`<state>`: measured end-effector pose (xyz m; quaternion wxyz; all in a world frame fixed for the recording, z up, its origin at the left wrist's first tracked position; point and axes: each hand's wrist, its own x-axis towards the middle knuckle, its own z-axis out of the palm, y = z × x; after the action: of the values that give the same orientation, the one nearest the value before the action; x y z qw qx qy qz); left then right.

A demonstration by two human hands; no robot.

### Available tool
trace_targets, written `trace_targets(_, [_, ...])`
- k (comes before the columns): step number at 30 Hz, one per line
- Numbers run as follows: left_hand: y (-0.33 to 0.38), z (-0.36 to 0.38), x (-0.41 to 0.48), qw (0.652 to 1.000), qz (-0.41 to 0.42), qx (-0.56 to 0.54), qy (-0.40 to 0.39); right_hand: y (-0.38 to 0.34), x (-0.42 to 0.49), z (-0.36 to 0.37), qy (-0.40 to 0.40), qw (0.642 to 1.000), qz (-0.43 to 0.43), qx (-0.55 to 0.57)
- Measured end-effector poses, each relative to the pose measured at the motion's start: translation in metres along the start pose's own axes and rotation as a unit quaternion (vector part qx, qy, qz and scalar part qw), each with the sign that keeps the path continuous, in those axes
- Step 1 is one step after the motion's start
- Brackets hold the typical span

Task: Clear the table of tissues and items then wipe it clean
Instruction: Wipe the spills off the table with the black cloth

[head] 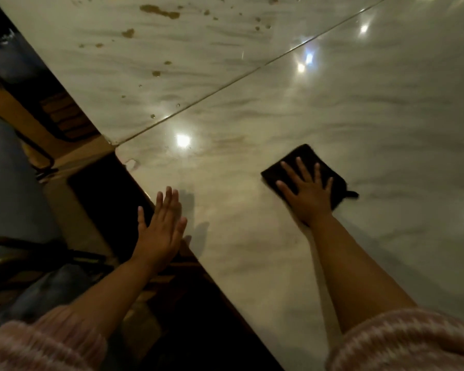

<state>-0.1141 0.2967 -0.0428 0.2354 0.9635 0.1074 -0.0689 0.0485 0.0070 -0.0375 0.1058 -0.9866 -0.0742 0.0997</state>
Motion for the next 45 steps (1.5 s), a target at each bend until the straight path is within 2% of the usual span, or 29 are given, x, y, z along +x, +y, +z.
trace_targets(4, [0.006,0.011,-0.016,0.999,-0.022,0.038,-0.011,0.035,-0.063,0.006,0.035,0.985,0.17,0.021])
trace_targets(6, [0.008,0.01,-0.018,0.999,-0.023,0.045,-0.021,0.025,-0.101,0.014,0.041,0.966,0.252,0.044])
trace_targets(8, [0.011,0.006,-0.018,0.997,-0.023,0.06,-0.032,-0.001,-0.128,0.022,0.02,0.955,0.284,0.083])
trace_targets(12, [0.017,-0.005,-0.023,0.993,-0.027,0.091,-0.069,-0.04,-0.152,0.027,-0.084,0.966,0.221,0.105])
trace_targets(14, [0.019,-0.01,-0.023,0.99,-0.026,0.105,-0.091,-0.025,-0.147,0.01,-0.079,0.977,0.175,0.094])
trace_targets(17, [0.018,-0.016,-0.022,0.987,-0.02,0.117,-0.111,0.022,-0.141,-0.005,-0.022,0.998,0.018,0.053])
trace_targets(19, [0.016,-0.018,-0.022,0.986,-0.014,0.12,-0.119,0.038,-0.143,0.002,-0.048,0.993,-0.103,-0.012])
trace_targets(20, [0.014,-0.018,-0.021,0.985,-0.012,0.119,-0.122,0.04,-0.145,0.011,-0.059,0.989,-0.132,-0.042])
trace_targets(25, [0.003,-0.014,-0.023,0.991,0.015,0.092,-0.098,-0.001,-0.144,0.03,-0.049,0.992,-0.108,-0.046])
trace_targets(31, [-0.029,-0.015,-0.017,0.995,0.055,0.082,-0.035,-0.094,-0.124,0.05,-0.047,0.988,-0.146,-0.031])
trace_targets(36, [-0.083,-0.051,0.038,0.998,0.014,0.053,0.005,-0.161,-0.066,0.052,-0.048,0.983,-0.177,-0.027])
trace_targets(45, [-0.185,-0.134,0.171,0.997,0.036,0.063,-0.024,-0.306,0.08,0.059,-0.038,0.988,-0.148,-0.033])
